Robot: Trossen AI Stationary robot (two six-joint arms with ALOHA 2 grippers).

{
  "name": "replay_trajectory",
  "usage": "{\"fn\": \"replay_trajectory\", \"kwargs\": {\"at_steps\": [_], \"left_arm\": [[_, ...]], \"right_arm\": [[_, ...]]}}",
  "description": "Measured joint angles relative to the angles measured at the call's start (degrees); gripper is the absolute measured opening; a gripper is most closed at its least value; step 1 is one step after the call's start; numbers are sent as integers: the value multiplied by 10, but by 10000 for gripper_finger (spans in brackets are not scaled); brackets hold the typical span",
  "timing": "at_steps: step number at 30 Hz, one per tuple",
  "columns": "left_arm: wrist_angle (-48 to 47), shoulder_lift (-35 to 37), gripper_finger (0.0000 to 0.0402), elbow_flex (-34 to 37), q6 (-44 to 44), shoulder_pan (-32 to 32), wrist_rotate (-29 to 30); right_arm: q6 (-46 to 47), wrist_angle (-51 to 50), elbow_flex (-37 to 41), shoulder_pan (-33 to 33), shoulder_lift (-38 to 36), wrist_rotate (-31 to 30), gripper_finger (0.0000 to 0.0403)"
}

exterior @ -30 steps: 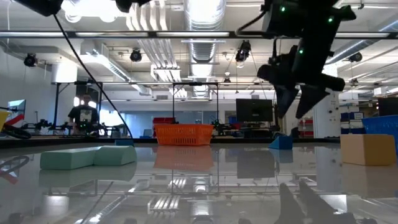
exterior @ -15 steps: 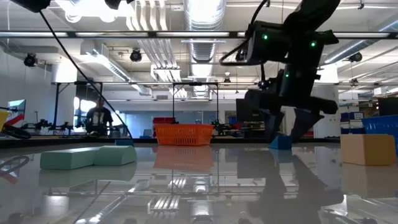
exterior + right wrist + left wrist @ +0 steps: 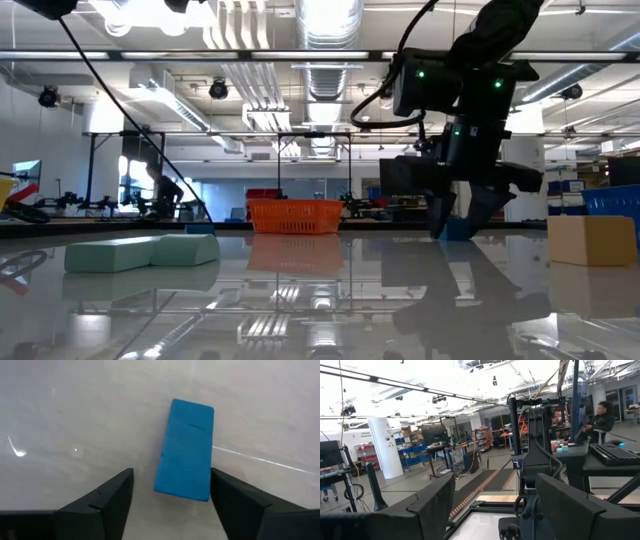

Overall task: Sort & place blocks by color
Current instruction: Put the blue block into the orange bin

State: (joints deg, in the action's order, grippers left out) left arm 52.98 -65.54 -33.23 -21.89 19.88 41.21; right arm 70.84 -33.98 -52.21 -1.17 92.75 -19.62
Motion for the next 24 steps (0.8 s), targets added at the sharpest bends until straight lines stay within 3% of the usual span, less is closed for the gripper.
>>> {"fn": "replay_trajectory", "kwargs": {"at_steps": [11,19,24], "left_arm": [[0,0,261,5,0,0,0],[1,10,261,8,0,0,0],[1,20,261,12,1,3,0]], "right_arm": [[20,5,0,0,2,-5,124],[8,17,-4,-2,-15,-51,133],[-95,91,-49,-23,-16,-74,131]]}}
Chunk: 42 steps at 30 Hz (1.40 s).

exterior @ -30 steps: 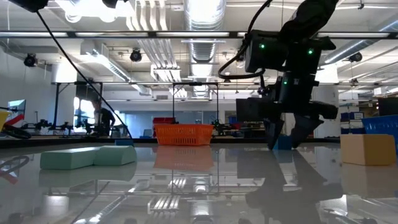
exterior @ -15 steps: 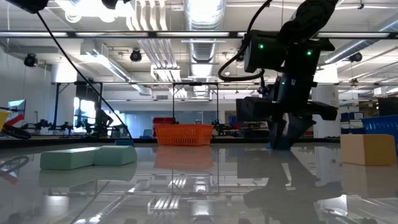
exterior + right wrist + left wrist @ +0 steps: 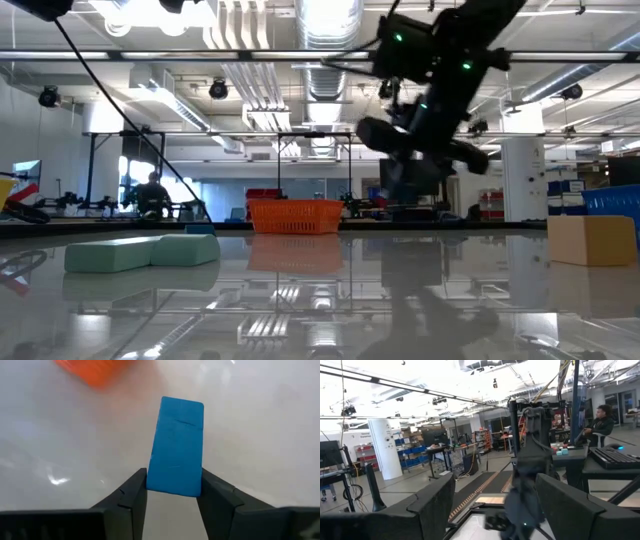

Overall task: Sort & place blocks by color
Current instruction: Put the blue block into the orange bin, then put the yellow block into the blue bin

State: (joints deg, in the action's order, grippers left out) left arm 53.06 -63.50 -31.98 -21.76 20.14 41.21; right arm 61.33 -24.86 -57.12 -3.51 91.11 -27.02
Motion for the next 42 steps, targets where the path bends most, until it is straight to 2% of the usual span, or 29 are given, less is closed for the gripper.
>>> {"fn": "replay_trajectory", "kwargs": {"at_steps": [6,11,17,23,28,33,42], "left_arm": [[-1,2,261,1,3,3,0],[-1,2,261,2,3,11,0],[-1,6,261,2,3,21,0],[-1,7,261,2,3,27,0],[0,8,261,2,3,29,0],[-1,8,261,2,3,36,0],[-1,8,261,2,3,40,0]], "right_arm": [[-150,90,-68,-42,19,0,128],[-264,107,-141,-71,65,5,128],[-387,104,-231,-98,152,5,128],[-417,84,-308,-106,211,5,134],[-422,52,-341,-109,240,5,136],[-429,50,-345,-109,242,16,141],[-440,49,-345,-109,235,20,176]]}}
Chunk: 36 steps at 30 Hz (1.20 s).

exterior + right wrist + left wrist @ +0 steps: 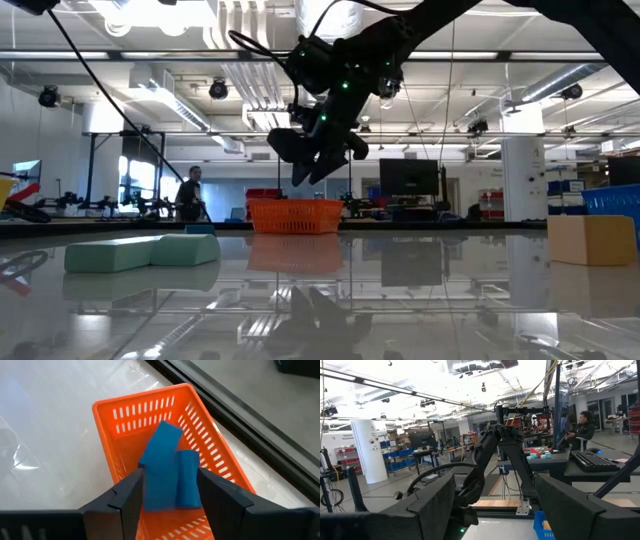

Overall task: Sort & place blocks by color
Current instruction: Put the yellow block into the blue bin

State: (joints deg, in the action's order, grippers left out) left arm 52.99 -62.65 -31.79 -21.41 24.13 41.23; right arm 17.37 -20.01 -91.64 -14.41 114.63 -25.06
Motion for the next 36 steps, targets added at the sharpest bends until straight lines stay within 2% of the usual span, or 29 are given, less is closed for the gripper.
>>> {"fn": "replay_trajectory", "kwargs": {"at_steps": [5,10,15,18,23,30,36], "left_arm": [[0,0,261,0,0,0,0],[-1,0,261,0,0,0,0],[-20,0,261,0,8,1,0],[-42,0,261,-3,42,0,2],[-142,3,260,-28,108,1,11],[-335,1,260,-76,209,-1,16],[-398,1,260,-77,256,-1,16]], "right_arm": [[0,-11,0,0,-4,0,186],[0,-86,0,17,-44,-4,189],[13,-188,16,67,-106,-47,189],[25,-186,54,113,-151,-50,189],[56,-127,142,195,-214,-51,189],[44,60,277,282,-281,-49,187],[22,138,358,320,-325,-48,175]]}}
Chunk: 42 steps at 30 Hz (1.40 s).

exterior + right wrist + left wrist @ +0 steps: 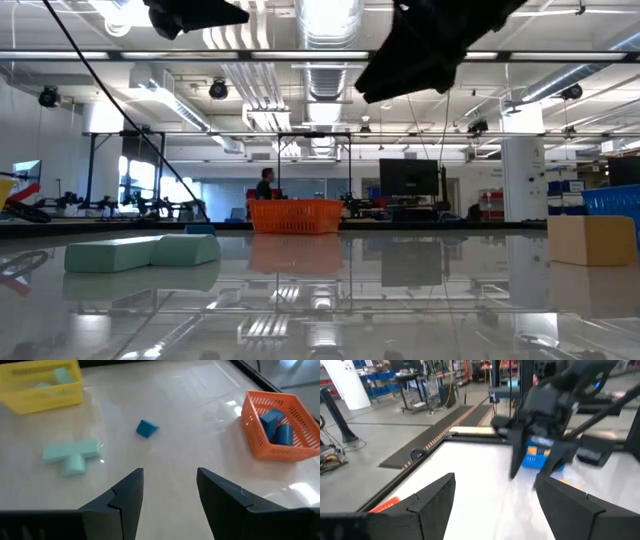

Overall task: Sort & place blocks by color
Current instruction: Put the yellow block into the blue bin

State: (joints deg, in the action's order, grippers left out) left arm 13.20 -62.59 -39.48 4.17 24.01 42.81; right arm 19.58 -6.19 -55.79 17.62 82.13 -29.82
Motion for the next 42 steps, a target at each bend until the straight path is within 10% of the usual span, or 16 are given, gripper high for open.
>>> {"fn": "replay_trajectory", "kwargs": {"at_steps": [8,18,42], "left_arm": [[-18,0,260,1,-1,0,0],[-15,0,260,1,-5,0,0],[-13,0,260,2,-6,0,-1]], "right_arm": [[50,8,49,13,-33,8,167],[36,-2,45,35,-20,166,166],[121,-493,-212,120,156,245,222]]}}
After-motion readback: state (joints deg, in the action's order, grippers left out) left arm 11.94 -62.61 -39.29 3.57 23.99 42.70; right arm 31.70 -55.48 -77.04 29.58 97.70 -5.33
